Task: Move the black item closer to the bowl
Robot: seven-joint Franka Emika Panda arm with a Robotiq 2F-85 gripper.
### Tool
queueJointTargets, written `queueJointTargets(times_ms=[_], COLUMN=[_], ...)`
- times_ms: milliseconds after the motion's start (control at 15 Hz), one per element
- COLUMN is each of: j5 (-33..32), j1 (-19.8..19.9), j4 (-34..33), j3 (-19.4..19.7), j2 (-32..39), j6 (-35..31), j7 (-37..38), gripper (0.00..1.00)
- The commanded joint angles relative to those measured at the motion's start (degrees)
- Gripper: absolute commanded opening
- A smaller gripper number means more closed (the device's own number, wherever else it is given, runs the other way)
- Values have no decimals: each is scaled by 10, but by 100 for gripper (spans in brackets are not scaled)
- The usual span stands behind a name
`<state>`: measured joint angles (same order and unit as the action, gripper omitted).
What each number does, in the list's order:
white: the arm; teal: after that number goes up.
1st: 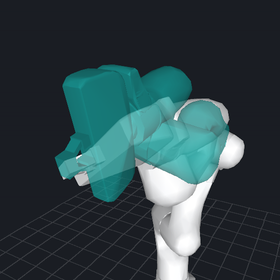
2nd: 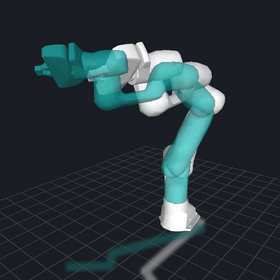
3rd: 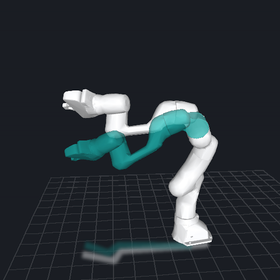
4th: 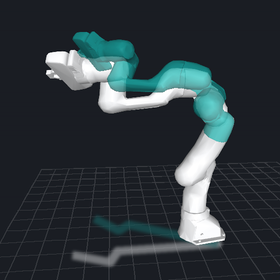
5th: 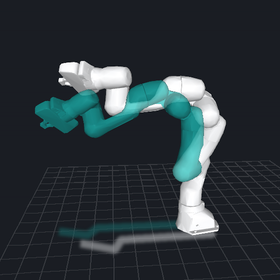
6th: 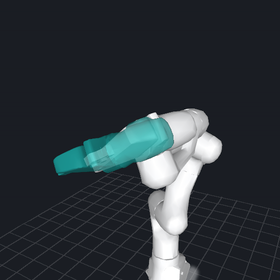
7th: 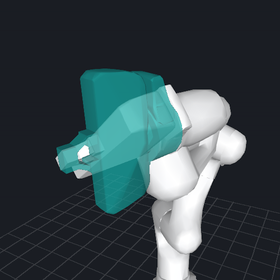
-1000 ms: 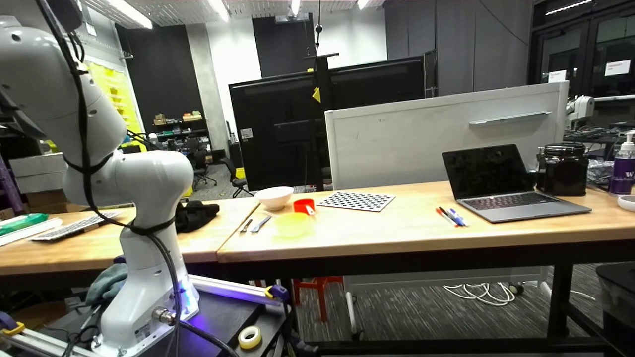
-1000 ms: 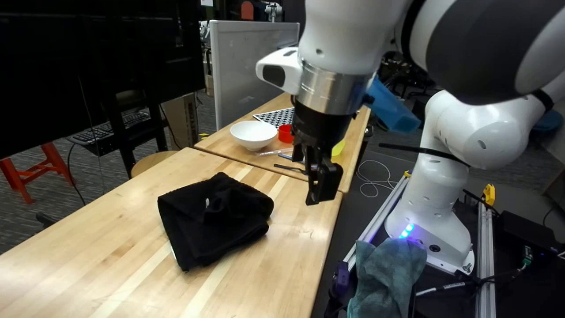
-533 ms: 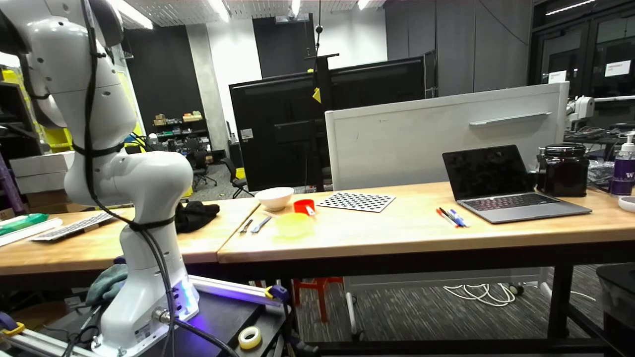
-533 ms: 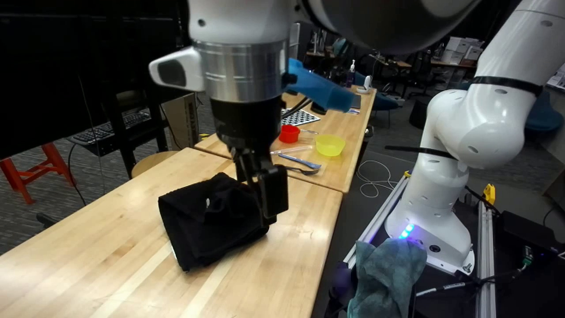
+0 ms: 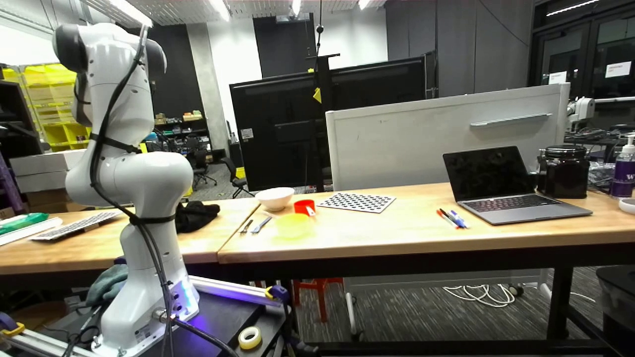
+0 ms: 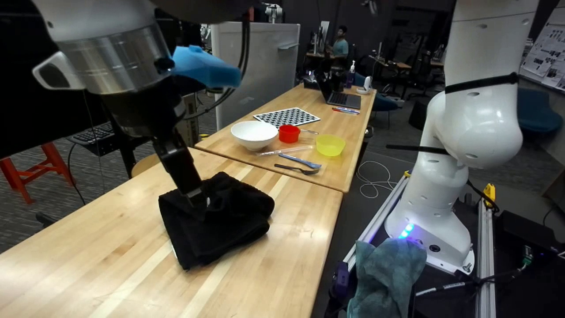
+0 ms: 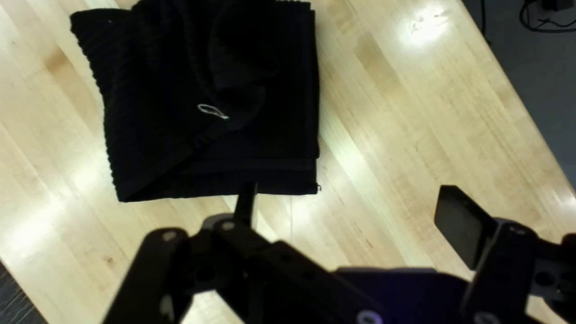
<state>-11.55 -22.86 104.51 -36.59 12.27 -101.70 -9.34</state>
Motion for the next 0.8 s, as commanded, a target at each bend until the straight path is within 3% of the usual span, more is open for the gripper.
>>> queueJointTargets(times_ms=[0, 333, 667, 733], j5=[-17, 0, 28, 15], j1=[-15, 1, 15, 7], j4=[-94, -135, -49, -100], j3=[49, 119, 139, 145], j2=[55, 87, 54, 87], j6=[64, 89, 46, 71], j7=[-54, -129, -126, -124], gripper=[100, 100, 100, 100])
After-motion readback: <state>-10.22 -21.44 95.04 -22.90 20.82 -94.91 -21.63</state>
